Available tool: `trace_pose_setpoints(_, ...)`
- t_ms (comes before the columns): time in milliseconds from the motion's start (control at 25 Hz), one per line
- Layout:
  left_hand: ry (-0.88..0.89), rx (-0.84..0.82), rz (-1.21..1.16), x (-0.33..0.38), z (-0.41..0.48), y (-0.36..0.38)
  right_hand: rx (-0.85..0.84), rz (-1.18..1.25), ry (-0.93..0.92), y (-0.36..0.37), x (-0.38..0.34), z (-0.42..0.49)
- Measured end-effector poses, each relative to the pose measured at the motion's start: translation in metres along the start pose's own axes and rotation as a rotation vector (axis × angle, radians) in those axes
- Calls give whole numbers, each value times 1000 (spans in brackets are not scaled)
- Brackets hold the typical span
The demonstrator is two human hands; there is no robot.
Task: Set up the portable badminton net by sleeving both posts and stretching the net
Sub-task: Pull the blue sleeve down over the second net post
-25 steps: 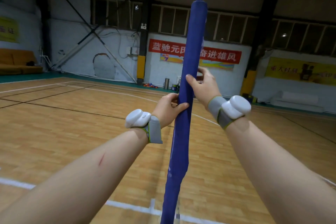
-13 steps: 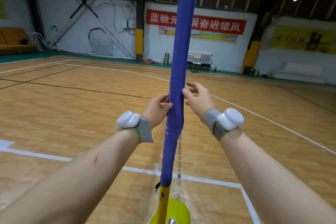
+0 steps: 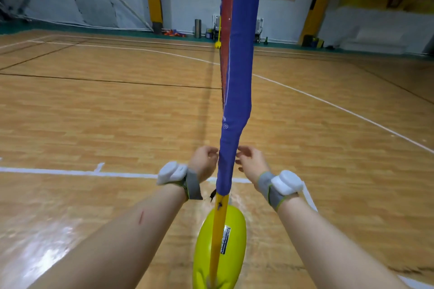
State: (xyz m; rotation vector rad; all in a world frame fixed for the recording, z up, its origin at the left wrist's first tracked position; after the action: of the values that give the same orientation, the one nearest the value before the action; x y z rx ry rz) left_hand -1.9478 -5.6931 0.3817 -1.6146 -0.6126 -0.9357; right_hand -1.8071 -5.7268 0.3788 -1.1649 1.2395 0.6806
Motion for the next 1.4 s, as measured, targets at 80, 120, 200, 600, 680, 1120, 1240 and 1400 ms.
trace_pose_setpoints(80, -18, -53, 6, -23, 2, 16, -1, -10, 78, 8, 33, 4)
trace_pose_setpoints(120, -30, -71, 2, -34, 6, 24, 10, 1, 109, 12, 47, 7)
trace_pose_setpoints(200, -56, -112, -5, -52, 16, 39, 19, 37, 160, 20, 67, 14)
trace_pose_setpoints(600, -190, -132, 26, -92, 59, 77, -25, 183, 455, 39, 114, 44)
trace_pose_setpoints(680, -197, -162, 31, -94, 63, 80, -70, 171, 485, 43, 116, 46)
trace_pose_setpoints(1120, -221, -238, 74, -108, 70, 87, -44, 154, 587, 53, 135, 58)
trace_pose_setpoints(1240, -214, -209, 78, -109, 65, 87, -11, 183, 587, 54, 138, 55)
trace_pose_setpoints(1400, -220, -189, -18, -101, 61, 80, 20, 261, 555, 53, 132, 43)
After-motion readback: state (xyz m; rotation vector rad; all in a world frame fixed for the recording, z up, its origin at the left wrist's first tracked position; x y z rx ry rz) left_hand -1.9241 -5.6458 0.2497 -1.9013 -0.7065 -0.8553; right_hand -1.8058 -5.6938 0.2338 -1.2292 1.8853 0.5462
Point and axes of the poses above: each hand's wrist, its own z-axis towards the middle knuckle, its own y-axis out of the palm, x = y × z, the point moved 6 cm from there along z, towards the middle knuckle, and after that the axes turned 7 degrees about z, right-handed, at the moved point
